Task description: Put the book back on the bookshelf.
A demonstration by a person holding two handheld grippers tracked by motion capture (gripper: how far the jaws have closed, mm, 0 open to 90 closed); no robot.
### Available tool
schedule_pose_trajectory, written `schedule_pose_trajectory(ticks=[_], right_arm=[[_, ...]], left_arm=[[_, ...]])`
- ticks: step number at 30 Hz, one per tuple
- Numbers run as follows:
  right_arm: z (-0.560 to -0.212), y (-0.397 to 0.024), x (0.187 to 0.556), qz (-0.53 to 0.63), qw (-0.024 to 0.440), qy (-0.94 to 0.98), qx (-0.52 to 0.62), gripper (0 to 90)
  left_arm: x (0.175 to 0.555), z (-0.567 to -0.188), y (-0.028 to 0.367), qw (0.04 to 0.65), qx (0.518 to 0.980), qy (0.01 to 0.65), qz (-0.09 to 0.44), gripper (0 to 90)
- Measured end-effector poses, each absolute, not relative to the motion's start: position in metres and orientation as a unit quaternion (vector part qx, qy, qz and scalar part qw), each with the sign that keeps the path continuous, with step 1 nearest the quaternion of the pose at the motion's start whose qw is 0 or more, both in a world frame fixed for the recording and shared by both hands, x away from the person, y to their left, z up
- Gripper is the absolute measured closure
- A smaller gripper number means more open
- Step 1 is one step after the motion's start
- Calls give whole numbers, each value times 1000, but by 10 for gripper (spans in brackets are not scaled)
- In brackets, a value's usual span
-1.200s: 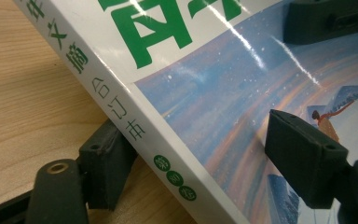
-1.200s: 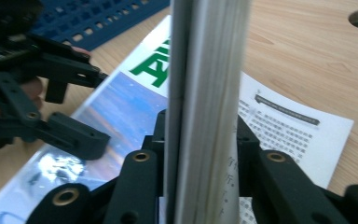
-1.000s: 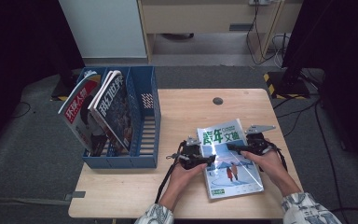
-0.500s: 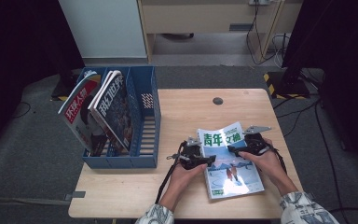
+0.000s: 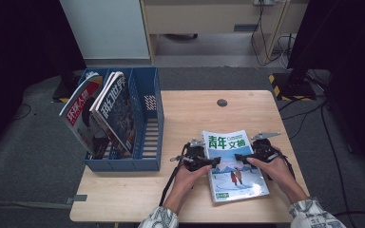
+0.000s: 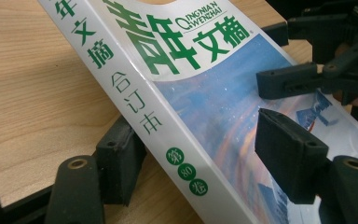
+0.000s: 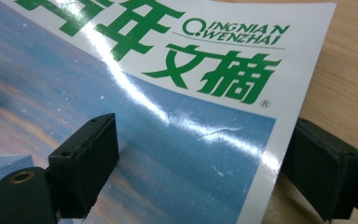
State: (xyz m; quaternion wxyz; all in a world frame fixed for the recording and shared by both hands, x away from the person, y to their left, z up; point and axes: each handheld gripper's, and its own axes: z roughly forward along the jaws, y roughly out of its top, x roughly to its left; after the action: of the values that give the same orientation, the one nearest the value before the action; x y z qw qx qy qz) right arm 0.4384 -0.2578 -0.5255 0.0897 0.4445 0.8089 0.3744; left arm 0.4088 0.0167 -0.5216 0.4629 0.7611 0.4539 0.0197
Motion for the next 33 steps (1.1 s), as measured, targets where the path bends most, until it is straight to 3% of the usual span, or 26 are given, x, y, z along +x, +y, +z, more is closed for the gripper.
schedule_pose_trajectory(ticks=[16, 21, 33], right_arm=[[-526, -260, 427, 401, 61, 801, 441, 282], [-526, -255, 424, 406, 57, 802, 435, 301], [-525, -248, 420, 413, 45, 805, 424, 341]], left_arm=[[425, -508, 7, 454, 763, 460, 12, 330], [426, -505, 9, 457, 759, 463, 15, 376], [430, -499, 12, 466, 752, 467, 6, 389]])
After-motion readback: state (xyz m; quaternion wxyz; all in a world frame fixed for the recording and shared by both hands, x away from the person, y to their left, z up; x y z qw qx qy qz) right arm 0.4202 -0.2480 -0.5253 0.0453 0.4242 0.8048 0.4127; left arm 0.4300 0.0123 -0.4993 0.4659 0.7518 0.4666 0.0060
